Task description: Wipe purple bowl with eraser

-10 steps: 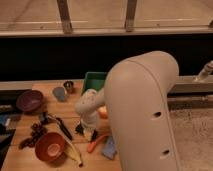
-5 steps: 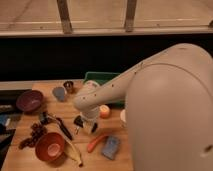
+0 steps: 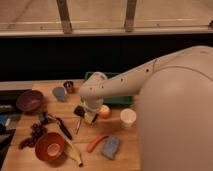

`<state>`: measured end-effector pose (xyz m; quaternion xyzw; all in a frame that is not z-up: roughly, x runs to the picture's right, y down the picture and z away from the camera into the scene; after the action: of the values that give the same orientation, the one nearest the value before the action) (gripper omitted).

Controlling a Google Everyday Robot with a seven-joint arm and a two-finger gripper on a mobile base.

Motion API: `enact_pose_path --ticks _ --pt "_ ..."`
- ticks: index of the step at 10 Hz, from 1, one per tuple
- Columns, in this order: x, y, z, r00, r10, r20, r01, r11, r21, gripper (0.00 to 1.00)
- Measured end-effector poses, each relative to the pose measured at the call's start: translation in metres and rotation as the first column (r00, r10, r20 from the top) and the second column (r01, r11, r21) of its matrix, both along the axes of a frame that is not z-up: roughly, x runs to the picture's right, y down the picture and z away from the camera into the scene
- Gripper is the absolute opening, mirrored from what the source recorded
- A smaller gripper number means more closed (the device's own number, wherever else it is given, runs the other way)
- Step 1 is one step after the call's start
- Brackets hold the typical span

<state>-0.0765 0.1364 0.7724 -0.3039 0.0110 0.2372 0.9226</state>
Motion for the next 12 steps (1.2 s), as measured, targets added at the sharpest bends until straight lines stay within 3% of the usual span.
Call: enact_pose_path --ticks 4,6,8,12 --pt "-0.082 -0.036 0.022 0.988 -0.052 0.145 0.048 0.9982 0.036 0.00" --pt "-0.135 -0.053 0.027 0.967 -0.104 0.234 0.094 0.9941 0.054 0.00" --pt "-0.148 -0.055 0.026 0.960 -0.116 0.255 0.105 0.9929 0.057 0.00" --pt "-0.147 -0.055 0.026 0.960 -0.115 0.255 0.104 0.9930 0.057 0.00"
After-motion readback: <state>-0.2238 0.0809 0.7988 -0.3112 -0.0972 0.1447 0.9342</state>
